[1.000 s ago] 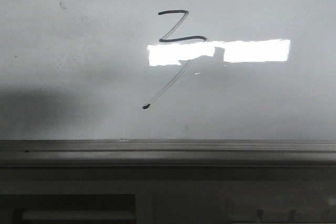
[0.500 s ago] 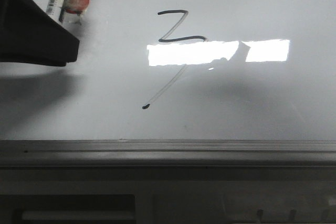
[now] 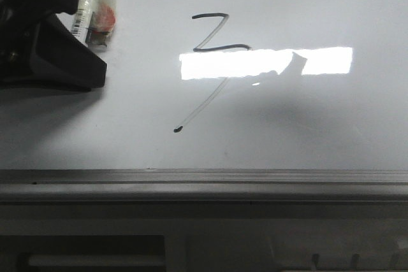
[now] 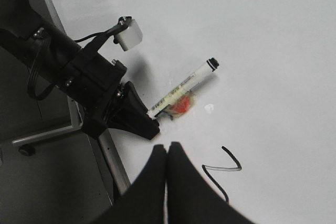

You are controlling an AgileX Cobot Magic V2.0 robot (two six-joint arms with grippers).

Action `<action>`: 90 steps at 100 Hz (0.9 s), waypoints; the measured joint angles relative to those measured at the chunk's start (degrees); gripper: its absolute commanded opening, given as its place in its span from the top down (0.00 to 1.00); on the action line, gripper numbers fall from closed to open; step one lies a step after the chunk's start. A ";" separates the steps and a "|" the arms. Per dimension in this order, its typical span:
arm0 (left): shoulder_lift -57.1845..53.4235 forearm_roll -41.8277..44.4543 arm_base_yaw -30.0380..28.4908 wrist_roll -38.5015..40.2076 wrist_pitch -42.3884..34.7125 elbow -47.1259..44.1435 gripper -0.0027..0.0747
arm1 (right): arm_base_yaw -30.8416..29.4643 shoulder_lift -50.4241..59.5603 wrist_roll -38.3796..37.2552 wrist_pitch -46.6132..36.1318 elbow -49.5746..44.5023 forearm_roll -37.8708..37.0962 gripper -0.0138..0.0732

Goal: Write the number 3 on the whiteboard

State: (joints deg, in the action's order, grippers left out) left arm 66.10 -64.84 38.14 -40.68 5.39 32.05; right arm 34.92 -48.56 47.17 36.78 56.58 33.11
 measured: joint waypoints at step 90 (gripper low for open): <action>-0.23 -1.13 1.06 0.00 4.68 0.82 0.23 | 0.00 0.00 -0.13 0.29 0.00 0.38 0.91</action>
State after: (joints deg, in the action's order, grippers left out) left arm 65.87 -65.96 39.20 -40.68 10.07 32.88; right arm 34.92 -48.56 47.04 37.07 56.58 33.49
